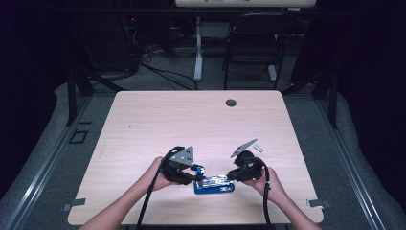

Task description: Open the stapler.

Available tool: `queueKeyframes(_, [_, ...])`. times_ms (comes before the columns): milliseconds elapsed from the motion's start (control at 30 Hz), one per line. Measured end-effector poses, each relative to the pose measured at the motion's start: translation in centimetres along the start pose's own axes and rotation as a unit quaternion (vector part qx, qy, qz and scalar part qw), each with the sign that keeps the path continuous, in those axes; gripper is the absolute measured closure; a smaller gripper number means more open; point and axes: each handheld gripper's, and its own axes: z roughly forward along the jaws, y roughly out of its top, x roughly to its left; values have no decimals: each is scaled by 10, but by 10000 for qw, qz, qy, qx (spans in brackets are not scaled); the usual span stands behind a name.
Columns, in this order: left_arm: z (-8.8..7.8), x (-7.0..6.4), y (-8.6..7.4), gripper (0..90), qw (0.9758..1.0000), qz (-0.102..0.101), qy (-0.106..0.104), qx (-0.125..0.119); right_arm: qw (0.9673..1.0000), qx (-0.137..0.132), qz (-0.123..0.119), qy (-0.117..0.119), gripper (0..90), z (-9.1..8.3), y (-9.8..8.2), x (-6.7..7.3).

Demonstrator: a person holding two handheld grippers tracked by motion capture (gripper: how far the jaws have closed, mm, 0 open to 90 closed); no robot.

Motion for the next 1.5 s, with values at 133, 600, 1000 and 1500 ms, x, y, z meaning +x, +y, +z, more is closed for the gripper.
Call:
queueKeyframes(133, [-3,2,-5,659,9999,-110,-31,-78,10000,36,-21,-50,812,0,0,1])
queueKeyframes(600, [-2,1,-4,658,9999,-138,19,-97,9999,-49,-119,-25,813,-4,2,1])
queueKeyframes(1000, [-1,3,-3,657,9999,-132,-11,-64,9970,-666,-346,175,900,-26,18,17])
queueKeyframes(1500, [-1,5,2,655,9999,-7,-90,92,9860,-999,-1159,659,900,-26,53,53])
